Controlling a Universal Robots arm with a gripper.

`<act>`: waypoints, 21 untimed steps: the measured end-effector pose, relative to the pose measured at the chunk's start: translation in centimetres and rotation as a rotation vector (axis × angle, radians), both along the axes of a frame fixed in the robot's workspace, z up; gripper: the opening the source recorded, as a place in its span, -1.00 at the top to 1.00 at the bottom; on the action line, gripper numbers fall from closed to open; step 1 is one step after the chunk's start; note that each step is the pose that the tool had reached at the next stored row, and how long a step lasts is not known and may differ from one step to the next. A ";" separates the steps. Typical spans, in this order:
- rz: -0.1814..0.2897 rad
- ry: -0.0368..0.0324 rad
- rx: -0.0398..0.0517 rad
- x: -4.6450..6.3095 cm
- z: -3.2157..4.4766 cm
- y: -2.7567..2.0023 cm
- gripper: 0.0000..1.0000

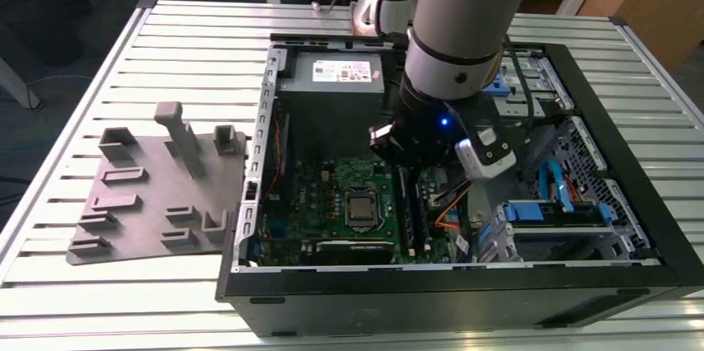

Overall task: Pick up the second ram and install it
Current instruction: 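Insert the second ram into the second slot, then press down the second ram until it locks into place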

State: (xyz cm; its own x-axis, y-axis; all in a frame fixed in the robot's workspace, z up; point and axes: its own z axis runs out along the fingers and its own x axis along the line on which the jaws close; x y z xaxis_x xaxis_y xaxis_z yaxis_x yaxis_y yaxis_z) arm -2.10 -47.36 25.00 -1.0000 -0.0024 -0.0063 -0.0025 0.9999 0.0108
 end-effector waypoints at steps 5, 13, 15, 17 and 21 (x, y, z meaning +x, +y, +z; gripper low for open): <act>0.000 -0.0001 0.0085 0.0 0.19 0.01 0.85; 0.000 -0.0001 0.0101 0.0 0.20 0.00 0.85; 0.000 -0.0001 0.0105 0.0 0.20 0.00 0.85; 0.000 0.0000 0.0105 0.0 0.19 0.00 0.85; 0.000 -0.0001 0.0105 0.0 -0.15 0.00 0.85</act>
